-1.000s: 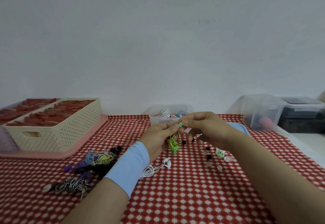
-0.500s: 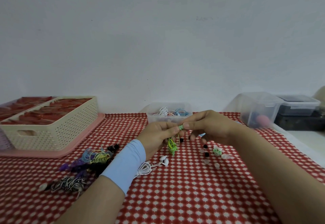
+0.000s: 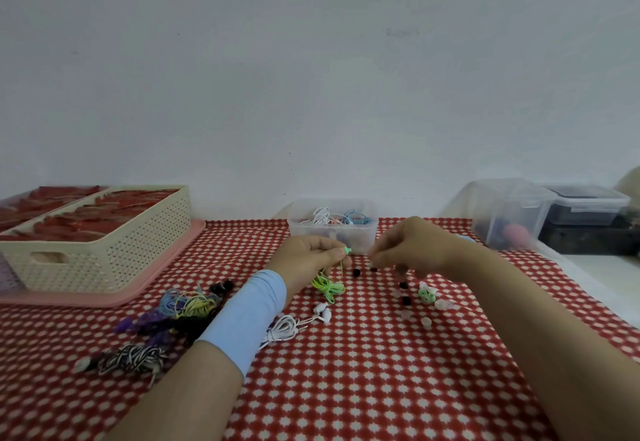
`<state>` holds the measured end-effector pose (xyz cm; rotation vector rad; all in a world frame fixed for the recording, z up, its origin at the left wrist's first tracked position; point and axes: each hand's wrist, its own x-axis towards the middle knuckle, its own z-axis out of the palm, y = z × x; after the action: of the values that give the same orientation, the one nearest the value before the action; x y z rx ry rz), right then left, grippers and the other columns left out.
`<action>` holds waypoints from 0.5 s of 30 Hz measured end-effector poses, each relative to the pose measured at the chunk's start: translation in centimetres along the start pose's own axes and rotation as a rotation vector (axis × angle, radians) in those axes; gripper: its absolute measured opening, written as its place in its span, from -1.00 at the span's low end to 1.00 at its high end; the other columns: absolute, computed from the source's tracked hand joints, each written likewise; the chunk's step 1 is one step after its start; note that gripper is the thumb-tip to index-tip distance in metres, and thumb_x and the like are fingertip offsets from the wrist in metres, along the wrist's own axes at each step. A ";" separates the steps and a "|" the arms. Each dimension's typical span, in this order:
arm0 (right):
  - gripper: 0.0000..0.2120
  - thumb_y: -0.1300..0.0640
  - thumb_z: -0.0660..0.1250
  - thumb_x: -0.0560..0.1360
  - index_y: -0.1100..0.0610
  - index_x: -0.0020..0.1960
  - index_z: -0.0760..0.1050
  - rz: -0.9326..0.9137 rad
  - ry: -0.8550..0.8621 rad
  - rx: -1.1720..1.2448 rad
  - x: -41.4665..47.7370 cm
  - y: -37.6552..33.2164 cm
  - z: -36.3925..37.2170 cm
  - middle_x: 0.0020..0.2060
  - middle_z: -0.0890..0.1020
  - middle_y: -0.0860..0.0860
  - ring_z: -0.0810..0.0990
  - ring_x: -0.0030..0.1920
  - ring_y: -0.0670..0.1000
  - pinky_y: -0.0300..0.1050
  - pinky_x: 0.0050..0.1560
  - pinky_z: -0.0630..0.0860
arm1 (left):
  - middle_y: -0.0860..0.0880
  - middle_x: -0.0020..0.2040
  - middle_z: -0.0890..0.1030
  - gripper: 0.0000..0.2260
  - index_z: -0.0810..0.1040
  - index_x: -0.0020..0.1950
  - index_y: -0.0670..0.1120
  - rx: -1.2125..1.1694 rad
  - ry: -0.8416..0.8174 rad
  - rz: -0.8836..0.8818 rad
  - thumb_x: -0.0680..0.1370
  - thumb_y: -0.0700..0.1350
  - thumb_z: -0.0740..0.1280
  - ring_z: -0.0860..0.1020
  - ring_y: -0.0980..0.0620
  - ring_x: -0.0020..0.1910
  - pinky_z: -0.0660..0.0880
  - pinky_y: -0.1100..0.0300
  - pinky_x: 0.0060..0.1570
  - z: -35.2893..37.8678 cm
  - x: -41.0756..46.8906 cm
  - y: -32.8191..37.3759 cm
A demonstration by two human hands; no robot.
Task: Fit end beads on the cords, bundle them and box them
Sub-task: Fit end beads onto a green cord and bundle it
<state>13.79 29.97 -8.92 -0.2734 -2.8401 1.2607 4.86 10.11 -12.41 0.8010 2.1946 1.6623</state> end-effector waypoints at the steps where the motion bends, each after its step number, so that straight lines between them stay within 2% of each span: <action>1: -0.94 0.20 0.51 0.49 0.05 -0.10 0.73 -0.002 -0.049 -0.080 0.0 0.1 0.0 -0.22 0.75 0.03 0.62 -0.35 -0.06 -0.18 -0.35 0.57 | 0.04 -0.14 0.73 -0.91 0.70 -0.02 -0.09 0.029 -0.001 0.006 0.55 -0.13 0.41 0.50 0.20 -0.37 0.55 0.14 0.05 0.0 0.0 0.0; 3: -0.88 0.21 0.52 0.48 -0.01 -0.11 0.73 0.001 -0.108 -0.165 0.0 0.1 -0.3 -0.22 0.76 -0.03 0.64 -0.33 -0.06 -0.06 -0.15 0.65 | 0.06 -0.15 0.73 -0.90 0.70 0.00 -0.09 0.090 -0.016 0.026 0.55 -0.12 0.40 0.50 0.25 -0.38 0.55 0.21 0.00 0.1 -0.1 0.2; 4: -0.86 0.21 0.51 0.48 -0.04 -0.11 0.73 0.004 -0.111 -0.196 -0.1 0.0 -0.6 -0.22 0.75 -0.08 0.65 -0.33 -0.07 -0.05 -0.12 0.66 | 0.07 -0.15 0.73 -0.89 0.70 0.00 -0.09 0.109 -0.026 0.032 0.56 -0.12 0.39 0.50 0.26 -0.39 0.55 0.25 -0.05 0.2 -0.1 0.3; 7: -0.76 0.20 0.51 0.48 -0.15 -0.20 0.69 0.031 -0.084 -0.334 -0.4 0.0 -2.2 -0.31 0.72 -0.21 0.62 -0.33 -0.16 -0.23 -0.22 0.58 | 0.05 -0.15 0.73 -0.90 0.69 0.01 -0.09 0.107 -0.042 0.034 0.56 -0.13 0.39 0.50 0.20 -0.38 0.54 0.29 -0.12 0.2 -0.2 0.3; 8: -0.72 0.19 0.53 0.46 -0.19 -0.27 0.68 0.054 -0.085 -0.396 -0.5 0.1 -2.8 -0.32 0.70 -0.23 0.64 -0.29 -0.17 -0.25 -0.19 0.56 | 0.05 -0.15 0.73 -0.91 0.68 0.01 -0.09 0.103 -0.043 0.034 0.56 -0.14 0.39 0.51 0.18 -0.37 0.54 0.28 -0.11 0.2 -0.2 0.3; 10: -0.65 0.17 0.56 0.43 -0.25 -0.38 0.66 0.115 -0.115 -0.517 -0.6 0.6 -3.3 -0.25 0.68 -0.25 0.68 -0.14 -0.10 -0.18 -0.03 0.60 | 0.05 -0.15 0.73 -0.90 0.68 0.02 -0.09 0.105 -0.048 0.035 0.56 -0.13 0.39 0.51 0.16 -0.35 0.54 0.28 -0.10 0.2 -0.2 0.2; 12: -0.62 0.16 0.57 0.40 -0.30 -0.39 0.65 0.173 -0.175 -0.592 -0.7 0.9 -3.1 -0.21 0.65 -0.28 0.65 -0.05 -0.08 -0.08 0.16 0.58 | 0.05 -0.15 0.73 -0.89 0.67 0.03 -0.10 0.110 -0.050 0.033 0.56 -0.13 0.39 0.52 0.17 -0.35 0.54 0.29 -0.11 0.3 -0.2 0.2; 15: -0.65 0.10 0.60 0.37 -0.34 -0.38 0.64 0.205 -0.239 -0.642 -0.7 1.0 -2.7 -0.25 0.63 -0.33 0.62 -0.04 -0.12 -0.08 0.21 0.56 | 0.04 -0.15 0.73 -0.89 0.67 0.04 -0.11 0.101 -0.045 0.035 0.56 -0.14 0.39 0.51 0.18 -0.37 0.55 0.28 -0.11 0.3 -0.3 0.1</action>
<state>14.88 32.54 -7.81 -0.4558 -3.4215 0.3647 5.26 10.24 -12.46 0.8992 2.2610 1.5441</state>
